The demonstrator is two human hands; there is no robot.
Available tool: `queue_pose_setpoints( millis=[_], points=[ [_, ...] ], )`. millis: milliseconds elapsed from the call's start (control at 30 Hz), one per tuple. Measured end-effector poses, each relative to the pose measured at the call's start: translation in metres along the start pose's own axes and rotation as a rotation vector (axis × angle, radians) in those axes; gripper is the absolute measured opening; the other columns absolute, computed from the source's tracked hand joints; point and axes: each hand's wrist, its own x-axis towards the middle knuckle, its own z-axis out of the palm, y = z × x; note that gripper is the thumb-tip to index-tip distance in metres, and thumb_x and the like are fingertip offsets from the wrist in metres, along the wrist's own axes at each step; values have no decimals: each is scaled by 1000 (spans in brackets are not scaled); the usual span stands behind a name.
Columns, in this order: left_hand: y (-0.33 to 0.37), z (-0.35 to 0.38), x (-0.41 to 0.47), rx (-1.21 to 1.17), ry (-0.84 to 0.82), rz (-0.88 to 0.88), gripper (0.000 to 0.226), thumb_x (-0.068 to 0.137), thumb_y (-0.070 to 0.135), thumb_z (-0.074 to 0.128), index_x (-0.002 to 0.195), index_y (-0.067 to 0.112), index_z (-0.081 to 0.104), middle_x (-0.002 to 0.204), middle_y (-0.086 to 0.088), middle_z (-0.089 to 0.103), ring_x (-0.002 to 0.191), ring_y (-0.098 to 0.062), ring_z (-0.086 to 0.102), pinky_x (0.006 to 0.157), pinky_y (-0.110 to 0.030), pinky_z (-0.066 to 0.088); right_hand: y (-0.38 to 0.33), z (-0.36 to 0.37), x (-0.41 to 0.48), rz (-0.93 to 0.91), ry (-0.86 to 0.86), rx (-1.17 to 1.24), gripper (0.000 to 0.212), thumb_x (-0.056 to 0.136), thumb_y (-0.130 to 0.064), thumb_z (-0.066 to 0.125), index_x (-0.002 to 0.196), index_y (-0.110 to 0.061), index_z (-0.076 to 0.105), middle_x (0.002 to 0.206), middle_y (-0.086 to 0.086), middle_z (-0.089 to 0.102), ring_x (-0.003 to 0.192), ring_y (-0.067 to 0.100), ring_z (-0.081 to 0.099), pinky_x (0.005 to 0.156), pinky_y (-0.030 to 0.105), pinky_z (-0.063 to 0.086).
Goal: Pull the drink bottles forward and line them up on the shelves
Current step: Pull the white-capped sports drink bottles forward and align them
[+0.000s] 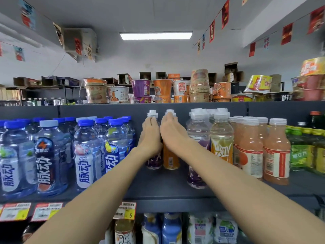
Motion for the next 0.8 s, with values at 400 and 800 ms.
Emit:
queue_pose_setpoints(
  millis=[400, 800],
  points=[
    [1, -4, 49, 137, -144, -130, 112, 83, 19, 77, 158, 13, -5, 166, -5, -8, 152, -29, 8, 109, -47, 39, 17, -4, 59, 161, -302, -54, 87, 87, -13, 70, 155, 1, 18, 154, 22, 29, 141, 39, 32, 107, 49, 40],
    [9, -25, 62, 109, -255, -145, 99, 65, 9, 93, 138, 7, 27, 123, -19, 52, 108, -35, 59, 88, -48, 57, 37, -25, 72, 22, -330, -173, 57, 94, -22, 66, 146, -10, 46, 153, 18, 31, 135, 33, 40, 97, 41, 46]
  ],
)
